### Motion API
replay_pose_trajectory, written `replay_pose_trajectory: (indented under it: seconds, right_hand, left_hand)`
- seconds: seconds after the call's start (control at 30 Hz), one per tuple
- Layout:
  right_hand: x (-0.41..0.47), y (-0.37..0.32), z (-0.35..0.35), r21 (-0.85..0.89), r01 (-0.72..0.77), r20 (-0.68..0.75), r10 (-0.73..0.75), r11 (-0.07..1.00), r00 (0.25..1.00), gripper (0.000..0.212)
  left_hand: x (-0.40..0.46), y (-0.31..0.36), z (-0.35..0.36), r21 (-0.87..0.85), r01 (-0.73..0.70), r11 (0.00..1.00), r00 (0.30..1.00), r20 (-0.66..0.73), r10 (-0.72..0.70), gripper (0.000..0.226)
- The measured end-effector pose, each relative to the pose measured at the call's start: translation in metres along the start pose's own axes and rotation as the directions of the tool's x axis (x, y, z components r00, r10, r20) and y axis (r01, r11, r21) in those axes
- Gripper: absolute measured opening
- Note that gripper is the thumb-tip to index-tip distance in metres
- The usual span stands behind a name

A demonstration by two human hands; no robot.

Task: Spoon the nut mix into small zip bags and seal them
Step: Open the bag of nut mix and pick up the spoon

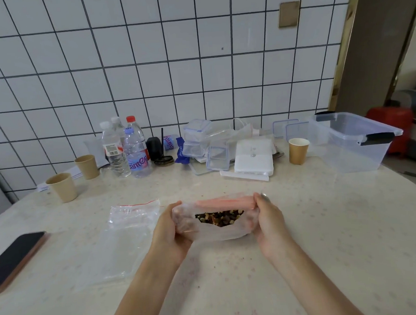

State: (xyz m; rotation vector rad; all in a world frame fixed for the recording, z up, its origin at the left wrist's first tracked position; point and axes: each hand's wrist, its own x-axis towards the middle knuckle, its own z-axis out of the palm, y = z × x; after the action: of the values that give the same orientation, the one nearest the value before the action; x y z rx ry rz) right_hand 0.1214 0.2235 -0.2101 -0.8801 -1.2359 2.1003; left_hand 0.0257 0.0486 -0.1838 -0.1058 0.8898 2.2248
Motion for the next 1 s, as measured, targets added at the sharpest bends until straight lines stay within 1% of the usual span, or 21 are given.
replay_pose_trajectory:
  seconds: [0.03, 0.07, 0.1, 0.17, 0.23, 0.27, 0.3, 0.33, 0.37, 0.4, 0.43, 0.5, 0.53, 0.6, 0.7, 0.73, 0.8, 0.83, 0.87, 0.93, 1.0]
  right_hand:
    - [0.002, 0.000, 0.001, 0.086, -0.064, 0.004, 0.064, 0.994, 0.998, 0.024]
    - [0.003, -0.002, 0.001, 0.155, -0.110, 0.018, 0.108, 0.982, 0.994, 0.021]
    - [0.003, -0.004, 0.000, 0.187, -0.134, 0.039, 0.129, 0.973, 0.991, 0.018]
    - [0.002, -0.008, -0.003, 0.128, -0.130, 0.095, 0.119, 0.983, 0.988, 0.015]
    - [0.000, -0.013, -0.009, -0.021, -0.089, 0.157, 0.091, 0.996, 0.983, 0.028]
    - [-0.001, -0.016, -0.012, -0.107, -0.058, 0.178, 0.076, 0.993, 0.981, 0.037]
    - [-0.002, -0.019, -0.015, -0.187, -0.015, 0.195, 0.052, 0.982, 0.979, 0.045]
    - [-0.004, -0.022, -0.018, -0.271, 0.043, 0.205, 0.014, 0.962, 0.979, 0.053]
    - [-0.008, -0.026, -0.021, -0.350, 0.105, 0.209, -0.032, 0.931, 0.977, 0.059]
    - [-0.012, -0.028, -0.023, -0.419, 0.176, 0.221, -0.088, 0.891, 0.971, 0.067]
    - [-0.016, -0.030, -0.024, -0.484, 0.253, 0.253, -0.143, 0.838, 0.957, 0.075]
    - [-0.019, -0.030, -0.024, -0.603, 0.406, 0.319, -0.259, 0.686, 0.912, 0.081]
    - [-0.017, -0.029, -0.023, -0.645, 0.465, 0.338, -0.319, 0.607, 0.885, 0.077]
    - [-0.013, -0.028, -0.018, -0.694, 0.523, 0.354, -0.397, 0.495, 0.847, 0.060]
    - [-0.006, -0.025, -0.015, -0.749, 0.530, 0.370, -0.412, 0.399, 0.833, 0.028]
    - [-0.004, -0.024, -0.014, -0.756, 0.533, 0.374, -0.417, 0.381, 0.829, 0.023]
    - [0.002, -0.022, -0.012, -0.763, 0.534, 0.372, -0.428, 0.366, 0.824, 0.026]
    - [0.004, -0.022, -0.010, -0.759, 0.527, 0.363, -0.424, 0.381, 0.830, 0.029]
    - [0.006, -0.020, -0.008, -0.748, 0.517, 0.348, -0.418, 0.416, 0.839, 0.032]
    - [0.009, -0.019, -0.004, -0.709, 0.466, 0.297, -0.376, 0.529, 0.878, 0.035]
    - [0.009, -0.020, 0.002, -0.615, 0.343, 0.218, -0.265, 0.710, 0.939, 0.033]
  left_hand:
    - [0.001, 0.000, -0.001, -0.075, 0.053, 0.996, 0.998, 0.042, -0.050, 0.034]
    - [0.003, -0.001, -0.004, -0.101, 0.077, 0.992, 0.996, 0.054, -0.072, 0.033]
    - [0.005, -0.001, -0.007, -0.064, 0.067, 0.996, 0.997, 0.037, -0.065, 0.029]
    - [0.006, -0.001, -0.013, 0.094, 0.003, 0.996, 1.000, 0.012, -0.004, 0.021]
    - [0.005, 0.003, -0.018, 0.273, -0.032, 0.961, 0.999, -0.017, 0.038, 0.048]
    - [0.003, 0.007, -0.021, 0.403, -0.061, 0.913, 0.995, -0.046, 0.086, 0.058]
    - [0.001, 0.010, -0.024, 0.555, -0.092, 0.827, 0.985, -0.068, 0.155, 0.063]
    - [-0.001, 0.014, -0.026, 0.688, -0.129, 0.714, 0.970, -0.062, 0.235, 0.069]
    - [-0.003, 0.018, -0.026, 0.786, -0.174, 0.593, 0.955, -0.011, 0.296, 0.075]
    - [-0.004, 0.021, -0.026, 0.843, -0.228, 0.487, 0.945, 0.072, 0.318, 0.078]
    - [-0.005, 0.022, -0.024, 0.872, -0.272, 0.406, 0.938, 0.146, 0.314, 0.073]
    - [-0.003, 0.021, -0.018, 0.903, -0.329, 0.278, 0.918, 0.237, 0.318, 0.047]
    - [-0.002, 0.020, -0.016, 0.911, -0.342, 0.230, 0.908, 0.256, 0.333, 0.035]
    - [0.002, 0.018, -0.014, 0.917, -0.351, 0.189, 0.893, 0.267, 0.362, 0.023]
    - [0.010, 0.018, -0.012, 0.920, -0.350, 0.177, 0.881, 0.259, 0.395, 0.015]
    - [0.013, 0.018, -0.012, 0.917, -0.351, 0.189, 0.880, 0.254, 0.402, 0.014]
    - [0.017, 0.018, -0.011, 0.901, -0.361, 0.240, 0.877, 0.241, 0.416, 0.012]
    - [0.018, 0.017, -0.011, 0.887, -0.366, 0.280, 0.878, 0.230, 0.420, 0.012]
    - [0.020, 0.016, -0.012, 0.871, -0.364, 0.330, 0.883, 0.210, 0.419, 0.011]
    - [0.024, 0.014, -0.014, 0.831, -0.326, 0.451, 0.911, 0.148, 0.386, 0.011]
    - [0.029, 0.012, -0.017, 0.749, -0.268, 0.606, 0.948, 0.091, 0.306, 0.014]
